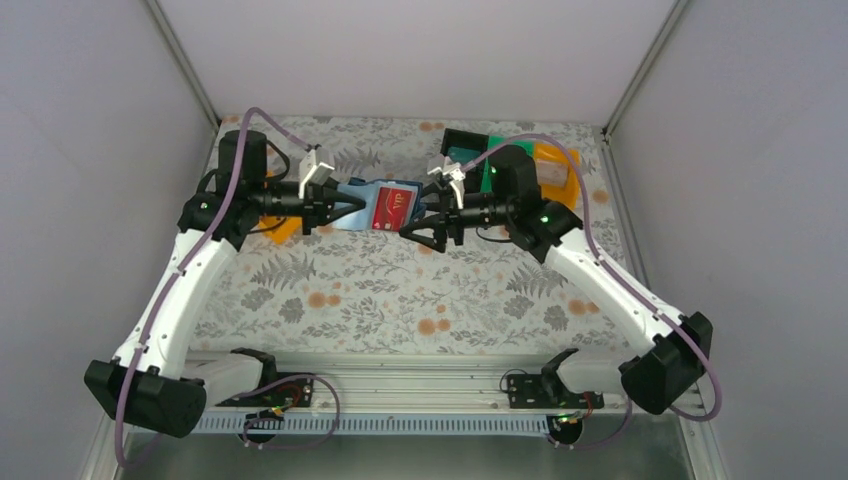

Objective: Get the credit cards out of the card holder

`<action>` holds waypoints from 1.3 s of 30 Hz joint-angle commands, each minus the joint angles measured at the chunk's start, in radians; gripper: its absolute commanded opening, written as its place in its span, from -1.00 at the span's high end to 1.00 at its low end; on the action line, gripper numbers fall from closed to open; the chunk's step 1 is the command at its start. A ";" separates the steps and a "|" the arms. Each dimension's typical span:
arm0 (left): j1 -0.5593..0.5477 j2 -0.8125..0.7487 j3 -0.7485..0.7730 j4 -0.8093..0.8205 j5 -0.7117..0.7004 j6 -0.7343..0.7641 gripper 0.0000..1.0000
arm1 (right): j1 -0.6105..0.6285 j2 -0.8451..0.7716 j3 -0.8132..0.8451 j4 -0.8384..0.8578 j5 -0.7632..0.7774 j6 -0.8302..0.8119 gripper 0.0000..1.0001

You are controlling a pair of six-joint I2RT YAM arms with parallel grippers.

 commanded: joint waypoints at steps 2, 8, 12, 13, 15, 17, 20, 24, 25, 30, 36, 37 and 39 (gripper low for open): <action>-0.004 -0.041 0.006 -0.017 0.087 0.045 0.95 | 0.014 0.040 0.062 0.083 -0.033 0.032 -0.66; -0.004 -0.061 -0.018 -0.012 0.110 0.047 0.95 | 0.013 0.079 0.104 0.054 -0.056 0.022 0.13; -0.005 -0.072 -0.029 -0.010 0.094 0.060 0.95 | 0.012 0.080 0.112 0.024 -0.089 0.001 0.90; -0.005 -0.074 -0.041 0.005 0.084 0.043 0.95 | 0.012 0.078 0.112 0.022 -0.101 0.000 0.92; -0.003 -0.078 -0.064 0.051 0.042 -0.040 0.95 | 0.013 0.075 0.112 0.013 -0.122 -0.009 0.92; -0.001 -0.075 -0.082 0.097 -0.067 -0.124 0.80 | 0.012 0.065 0.108 0.010 -0.125 -0.012 0.92; 0.034 -0.058 -0.093 0.126 -0.321 -0.232 -0.13 | 0.013 0.047 0.089 0.021 -0.083 0.005 0.92; 0.116 -0.037 -0.072 0.126 -0.451 -0.289 -0.41 | 0.008 0.057 0.085 -0.024 0.140 0.066 0.92; 0.128 -0.041 -0.060 0.128 -0.467 -0.291 -0.44 | 0.007 0.063 0.083 -0.034 0.205 0.096 0.92; 0.135 -0.073 0.015 0.125 -0.422 -0.230 -0.32 | 0.003 0.130 0.122 -0.136 0.508 0.268 0.92; 0.033 -0.140 -0.056 0.214 -0.096 -0.282 0.20 | 0.050 0.204 0.212 -0.199 0.603 0.309 0.92; 0.016 -0.154 -0.100 0.243 -0.089 -0.319 0.27 | 0.062 0.208 0.224 -0.198 0.607 0.300 0.92; -0.007 -0.163 -0.166 0.263 -0.122 -0.359 0.34 | 0.077 0.227 0.257 -0.219 0.604 0.286 0.92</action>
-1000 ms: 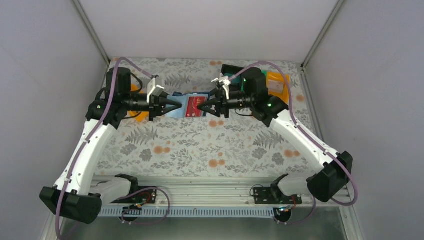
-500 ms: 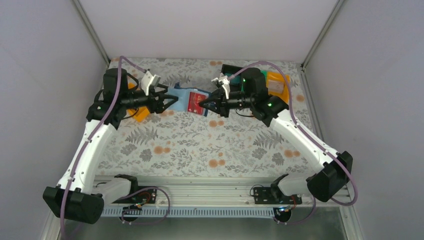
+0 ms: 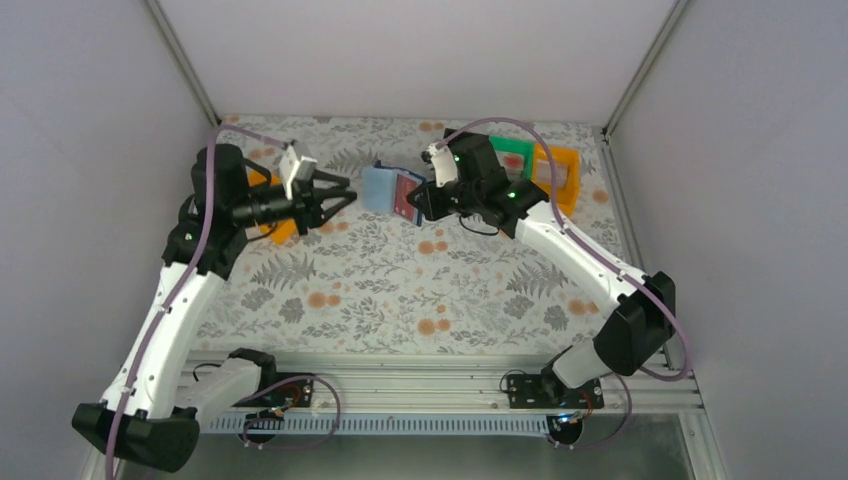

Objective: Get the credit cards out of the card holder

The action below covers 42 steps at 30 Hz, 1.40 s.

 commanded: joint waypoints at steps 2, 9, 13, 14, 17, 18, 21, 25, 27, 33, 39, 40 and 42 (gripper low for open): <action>-0.056 -0.018 -0.142 0.063 0.024 -0.102 0.37 | 0.067 0.014 0.124 -0.035 0.019 -0.031 0.92; -0.058 0.022 -0.148 0.106 -0.009 -0.093 0.37 | 0.100 -0.035 0.112 0.003 -0.263 -0.215 0.92; -0.061 0.025 -0.121 0.080 -0.013 -0.022 0.61 | 0.103 -0.049 0.089 0.012 -0.377 -0.250 0.92; -0.062 0.025 -0.119 0.072 -0.020 -0.011 0.72 | 0.105 -0.055 0.076 0.037 -0.403 -0.252 0.92; -0.065 0.024 -0.131 0.067 -0.029 -0.001 0.80 | 0.113 -0.068 0.056 0.090 -0.459 -0.255 0.92; -0.065 0.024 -0.137 0.072 -0.026 -0.004 0.79 | 0.116 -0.060 0.059 0.093 -0.477 -0.265 0.92; -0.067 0.024 -0.143 0.076 -0.013 -0.008 0.70 | 0.126 -0.042 0.082 0.095 -0.531 -0.296 0.92; -0.067 0.019 -0.147 0.079 0.012 -0.003 0.59 | 0.125 -0.048 0.075 0.128 -0.600 -0.330 0.92; -0.067 0.017 -0.150 0.085 0.040 -0.003 0.54 | 0.126 -0.047 0.077 0.139 -0.640 -0.339 0.92; -0.091 0.007 -0.158 0.130 0.159 0.005 0.42 | 0.127 -0.032 0.094 0.181 -0.678 -0.344 0.92; -0.140 0.006 -0.132 0.107 0.257 0.083 0.48 | 0.126 -0.021 0.121 0.205 -0.668 -0.339 0.92; -0.145 0.008 -0.125 0.094 0.261 0.100 0.49 | 0.126 -0.022 0.124 0.206 -0.665 -0.337 0.92; -0.152 0.010 -0.113 0.067 0.263 0.143 0.51 | 0.126 -0.027 0.125 0.210 -0.650 -0.335 0.92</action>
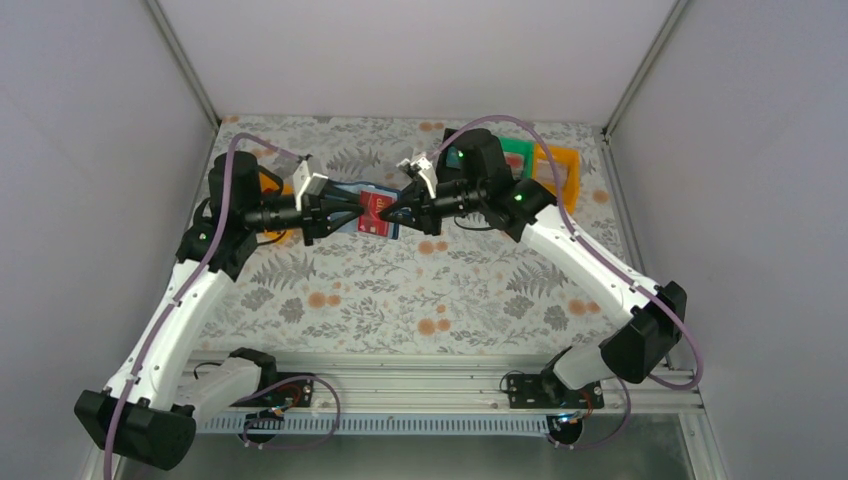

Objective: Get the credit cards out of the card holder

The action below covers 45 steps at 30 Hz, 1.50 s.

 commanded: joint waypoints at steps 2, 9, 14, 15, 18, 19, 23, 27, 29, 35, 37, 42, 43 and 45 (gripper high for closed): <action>-0.085 0.021 0.040 -0.048 0.151 0.161 0.51 | 0.057 -0.005 0.060 0.164 -0.126 -0.023 0.92; -0.097 0.019 0.029 -0.130 0.029 0.271 0.67 | 0.056 -0.006 0.098 0.200 -0.143 0.002 0.92; -0.094 0.018 0.030 -0.157 -0.061 0.289 0.63 | 0.056 -0.028 0.109 0.134 -0.202 -0.063 0.92; -0.094 0.019 0.033 -0.161 -0.067 0.290 0.61 | 0.057 -0.031 0.110 0.118 -0.209 -0.074 0.92; -0.094 0.027 0.039 -0.169 -0.059 0.291 0.55 | 0.056 -0.040 0.106 0.106 -0.232 -0.086 0.92; -0.093 0.030 0.037 -0.169 -0.055 0.291 0.54 | 0.056 -0.042 0.105 0.105 -0.237 -0.088 0.92; -0.097 0.031 0.035 -0.176 -0.007 0.299 0.54 | 0.057 -0.056 0.092 0.122 -0.213 -0.093 0.92; -0.122 0.036 0.009 -0.080 0.038 0.181 0.62 | 0.058 -0.034 0.095 0.176 -0.191 -0.056 0.92; -0.130 0.047 0.009 -0.009 0.054 0.098 0.84 | 0.064 0.003 0.135 0.149 -0.190 -0.064 0.92; -0.123 0.074 0.066 -0.030 0.087 0.066 0.95 | 0.064 -0.014 0.106 0.126 -0.167 -0.110 0.92; -0.115 0.064 0.065 -0.070 0.103 0.081 0.95 | 0.051 -0.042 0.074 0.130 -0.152 -0.111 0.92; -0.069 0.046 -0.006 -0.009 0.105 -0.053 0.95 | 0.038 -0.050 0.047 0.080 -0.147 -0.120 0.92; -0.048 0.046 -0.022 0.003 0.110 -0.079 0.95 | 0.033 -0.052 0.042 0.066 -0.133 -0.125 0.92; -0.001 0.049 -0.045 0.015 0.142 -0.106 0.95 | 0.017 -0.067 0.024 0.051 -0.114 -0.134 0.92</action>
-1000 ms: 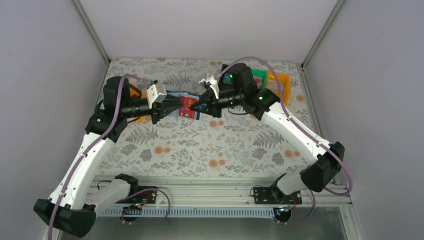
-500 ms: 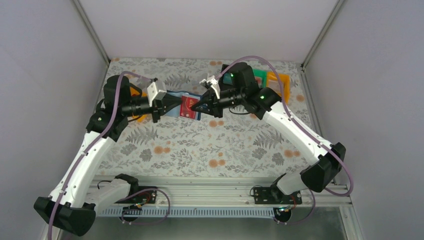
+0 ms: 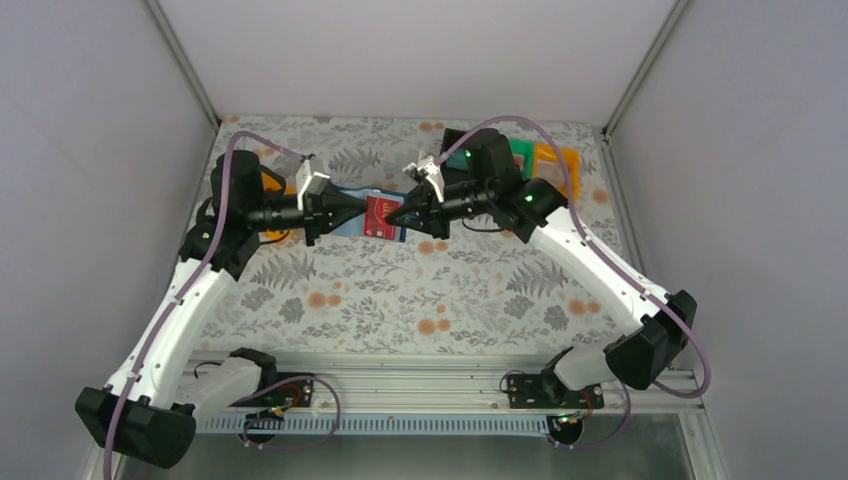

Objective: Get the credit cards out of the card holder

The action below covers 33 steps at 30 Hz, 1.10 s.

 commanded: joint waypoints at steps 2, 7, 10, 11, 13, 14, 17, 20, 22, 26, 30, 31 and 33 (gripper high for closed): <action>0.056 0.038 -0.068 -0.016 0.168 -0.074 0.95 | 0.009 -0.051 -0.026 0.154 -0.086 -0.042 0.92; 0.055 0.023 -0.029 -0.100 0.214 0.087 0.95 | -0.006 -0.079 -0.029 0.152 -0.085 -0.040 0.92; 0.039 0.025 -0.050 -0.062 0.179 0.055 0.95 | -0.006 -0.067 -0.025 0.158 -0.109 -0.032 0.92; 0.031 0.026 -0.065 -0.035 0.154 0.024 0.95 | -0.006 -0.061 -0.022 0.159 -0.116 -0.030 0.92; 0.022 0.027 -0.090 0.013 0.111 -0.033 0.93 | -0.006 -0.049 -0.014 0.160 -0.139 -0.031 0.92; 0.020 0.028 -0.099 0.029 0.095 -0.049 0.74 | -0.006 -0.046 -0.009 0.158 -0.152 -0.033 0.92; 0.008 0.030 -0.107 0.058 0.055 -0.060 0.44 | -0.005 -0.030 0.004 0.143 -0.199 -0.043 0.90; -0.015 0.048 -0.095 0.085 0.054 -0.068 0.41 | -0.003 -0.020 0.011 0.131 -0.227 -0.057 0.90; -0.029 0.059 -0.087 0.115 0.057 -0.081 0.40 | 0.001 -0.014 0.011 0.130 -0.243 -0.066 0.90; -0.040 0.083 -0.067 0.218 0.106 -0.174 0.38 | 0.007 -0.001 0.017 0.114 -0.260 -0.092 0.89; -0.045 0.109 -0.024 0.321 0.172 -0.306 0.35 | 0.007 0.003 0.003 0.120 -0.280 -0.106 0.89; -0.046 0.110 -0.026 0.358 0.182 -0.355 0.35 | 0.006 0.001 -0.003 0.136 -0.289 -0.096 0.89; -0.045 0.107 -0.043 0.429 0.188 -0.445 0.36 | 0.007 0.003 -0.008 0.144 -0.291 -0.093 0.89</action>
